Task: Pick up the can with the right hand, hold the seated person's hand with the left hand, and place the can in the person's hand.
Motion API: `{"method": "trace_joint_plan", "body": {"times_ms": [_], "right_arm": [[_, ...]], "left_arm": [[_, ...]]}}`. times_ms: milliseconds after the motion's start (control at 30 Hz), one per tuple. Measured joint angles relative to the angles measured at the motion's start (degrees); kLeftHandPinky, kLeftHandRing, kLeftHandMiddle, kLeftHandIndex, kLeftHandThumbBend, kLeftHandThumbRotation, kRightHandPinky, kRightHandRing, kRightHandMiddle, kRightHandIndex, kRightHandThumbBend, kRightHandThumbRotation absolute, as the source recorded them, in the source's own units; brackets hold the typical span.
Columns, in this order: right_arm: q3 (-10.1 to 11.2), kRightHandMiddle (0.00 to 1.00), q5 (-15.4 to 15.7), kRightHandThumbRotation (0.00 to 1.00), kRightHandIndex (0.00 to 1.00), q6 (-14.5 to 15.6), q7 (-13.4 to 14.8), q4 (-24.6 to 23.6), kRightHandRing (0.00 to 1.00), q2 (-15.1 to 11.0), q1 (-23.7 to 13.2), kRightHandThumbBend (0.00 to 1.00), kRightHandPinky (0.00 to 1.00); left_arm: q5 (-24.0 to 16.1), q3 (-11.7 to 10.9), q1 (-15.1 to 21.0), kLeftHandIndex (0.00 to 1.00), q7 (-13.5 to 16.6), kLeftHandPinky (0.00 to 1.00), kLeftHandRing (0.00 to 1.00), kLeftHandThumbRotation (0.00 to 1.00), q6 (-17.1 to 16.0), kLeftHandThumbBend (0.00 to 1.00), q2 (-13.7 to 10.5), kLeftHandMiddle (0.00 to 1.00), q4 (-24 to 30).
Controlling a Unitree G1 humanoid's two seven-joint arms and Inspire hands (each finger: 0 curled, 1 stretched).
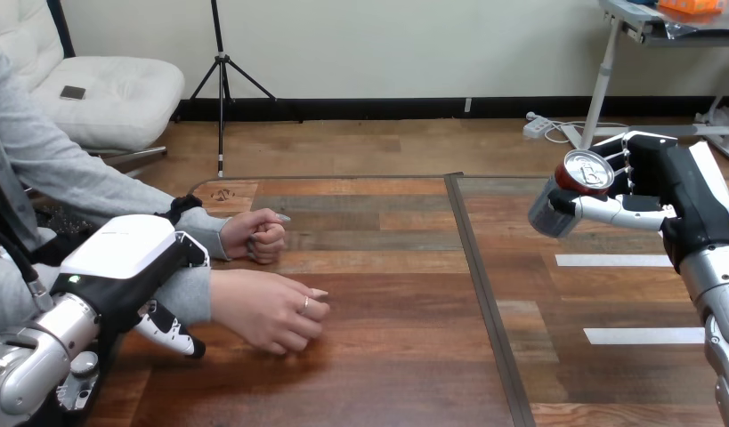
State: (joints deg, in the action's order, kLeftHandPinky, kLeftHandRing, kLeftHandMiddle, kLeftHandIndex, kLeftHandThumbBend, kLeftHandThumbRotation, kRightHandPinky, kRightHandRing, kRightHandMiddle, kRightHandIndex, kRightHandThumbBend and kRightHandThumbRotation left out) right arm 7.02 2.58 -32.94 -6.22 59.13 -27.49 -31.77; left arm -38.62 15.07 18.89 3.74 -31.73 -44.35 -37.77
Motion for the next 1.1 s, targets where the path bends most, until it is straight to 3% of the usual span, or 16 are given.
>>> {"method": "trace_joint_plan", "body": {"times_ms": [567,833,1100], "right_arm": [[0.0,0.42,-0.2,0.0,0.45,0.0,-0.3,0.0,0.37,0.0,0.0,0.71,0.34],[0.0,0.42,-0.2,0.0,0.45,0.0,-0.2,0.0,0.37,0.0,0.0,0.71,0.34],[0.0,0.43,0.0,0.0,0.45,0.0,-0.2,0.0,0.37,0.0,0.0,0.7,0.34]], "left_arm": [[-0.4,-0.1,-0.1,0.3,1.3,0.21,0.25,0.0,-0.1,0.99,0.0,0.3,-0.2],[-2.2,-0.1,-0.4,0.29,4.5,0.19,0.24,0.0,0.7,0.99,0.1,0.29,-0.2],[-2.5,-0.1,-0.5,0.28,5.7,0.18,0.23,0.0,0.9,0.95,0.3,0.28,-0.2]]}}
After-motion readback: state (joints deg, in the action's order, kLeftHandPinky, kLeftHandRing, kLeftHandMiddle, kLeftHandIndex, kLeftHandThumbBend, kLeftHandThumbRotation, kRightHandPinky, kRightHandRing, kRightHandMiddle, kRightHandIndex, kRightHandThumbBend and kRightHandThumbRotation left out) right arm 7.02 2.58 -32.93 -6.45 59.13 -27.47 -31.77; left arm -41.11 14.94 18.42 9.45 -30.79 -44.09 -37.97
